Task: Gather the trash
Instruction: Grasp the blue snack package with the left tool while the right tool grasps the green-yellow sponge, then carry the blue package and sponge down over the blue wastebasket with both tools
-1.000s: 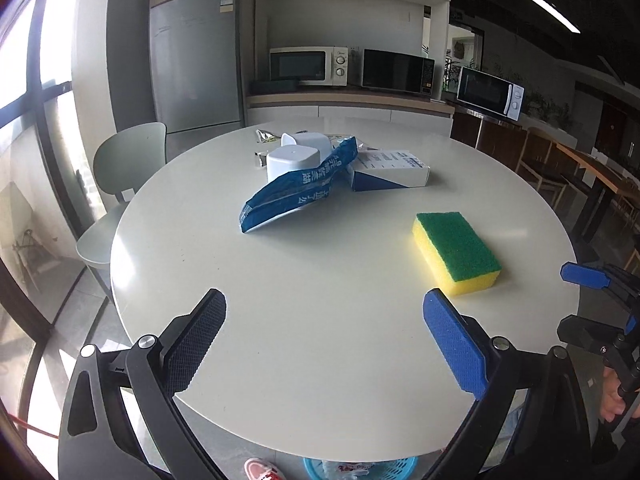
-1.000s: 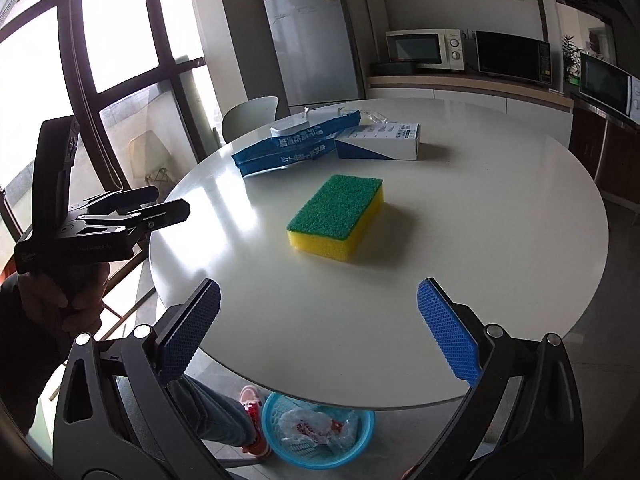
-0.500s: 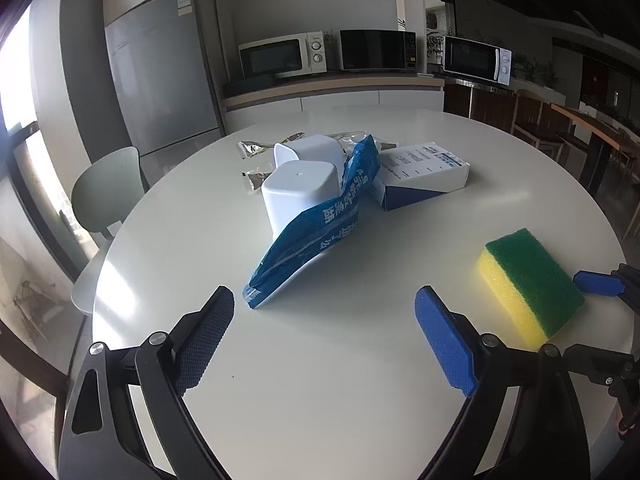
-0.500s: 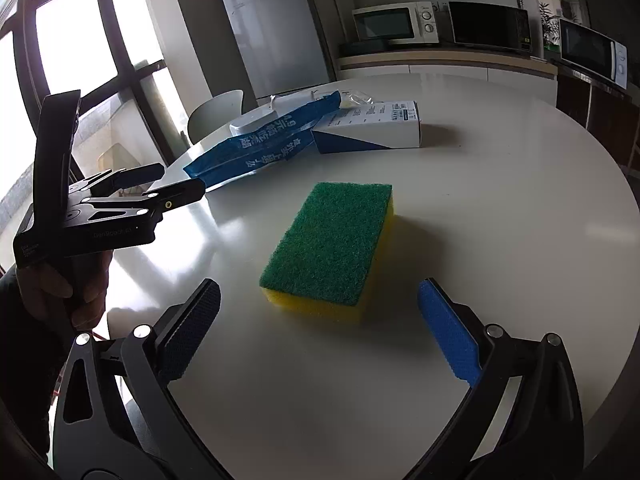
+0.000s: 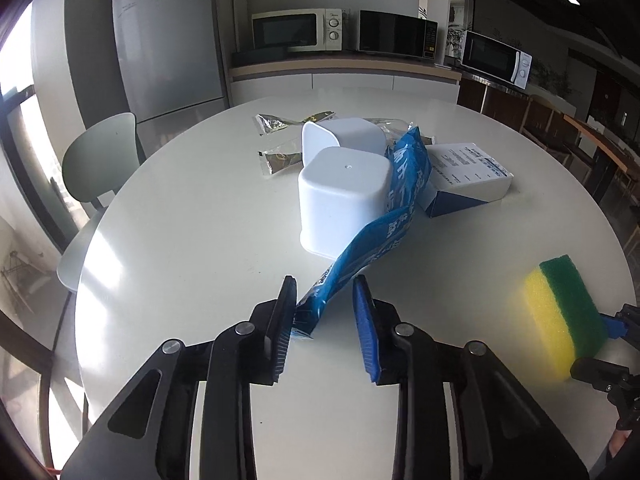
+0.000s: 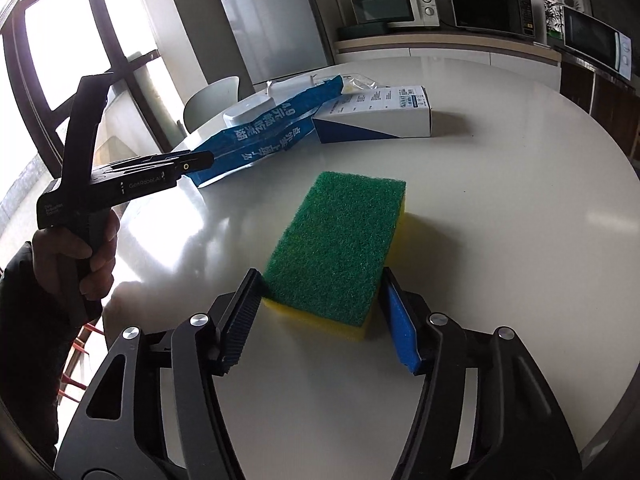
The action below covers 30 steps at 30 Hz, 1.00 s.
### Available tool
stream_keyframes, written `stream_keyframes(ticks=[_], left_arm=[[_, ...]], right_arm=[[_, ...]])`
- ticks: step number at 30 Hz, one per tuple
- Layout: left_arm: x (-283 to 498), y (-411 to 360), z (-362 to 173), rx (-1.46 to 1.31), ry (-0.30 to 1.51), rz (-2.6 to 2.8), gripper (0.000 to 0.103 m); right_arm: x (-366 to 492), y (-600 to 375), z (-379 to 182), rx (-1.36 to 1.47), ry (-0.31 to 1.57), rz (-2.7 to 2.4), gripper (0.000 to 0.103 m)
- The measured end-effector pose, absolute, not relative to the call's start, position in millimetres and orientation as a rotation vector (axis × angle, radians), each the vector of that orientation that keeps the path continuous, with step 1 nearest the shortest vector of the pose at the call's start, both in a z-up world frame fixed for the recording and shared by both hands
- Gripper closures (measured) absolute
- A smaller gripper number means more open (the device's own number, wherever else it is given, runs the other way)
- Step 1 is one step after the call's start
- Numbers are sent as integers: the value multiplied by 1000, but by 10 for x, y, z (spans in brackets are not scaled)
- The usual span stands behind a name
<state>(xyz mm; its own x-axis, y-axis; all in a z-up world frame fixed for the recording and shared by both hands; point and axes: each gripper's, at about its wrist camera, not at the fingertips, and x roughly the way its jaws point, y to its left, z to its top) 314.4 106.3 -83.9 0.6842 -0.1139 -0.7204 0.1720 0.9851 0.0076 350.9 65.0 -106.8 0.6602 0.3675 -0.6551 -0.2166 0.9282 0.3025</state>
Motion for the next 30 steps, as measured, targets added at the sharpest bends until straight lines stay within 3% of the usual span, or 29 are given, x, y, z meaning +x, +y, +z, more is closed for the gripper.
stream_keyframes(ticks=[1, 8, 30], left_arm=[[3157, 1047, -866, 78, 820, -161, 90], [2976, 950, -807, 51, 811, -173, 100], [1756, 587, -496, -18, 723, -228, 102]], right_arm=[[3502, 634, -1067, 211, 785, 337, 52], [3362, 545, -979, 220, 758, 361, 55], [2458, 315, -722, 224, 660, 428, 55]])
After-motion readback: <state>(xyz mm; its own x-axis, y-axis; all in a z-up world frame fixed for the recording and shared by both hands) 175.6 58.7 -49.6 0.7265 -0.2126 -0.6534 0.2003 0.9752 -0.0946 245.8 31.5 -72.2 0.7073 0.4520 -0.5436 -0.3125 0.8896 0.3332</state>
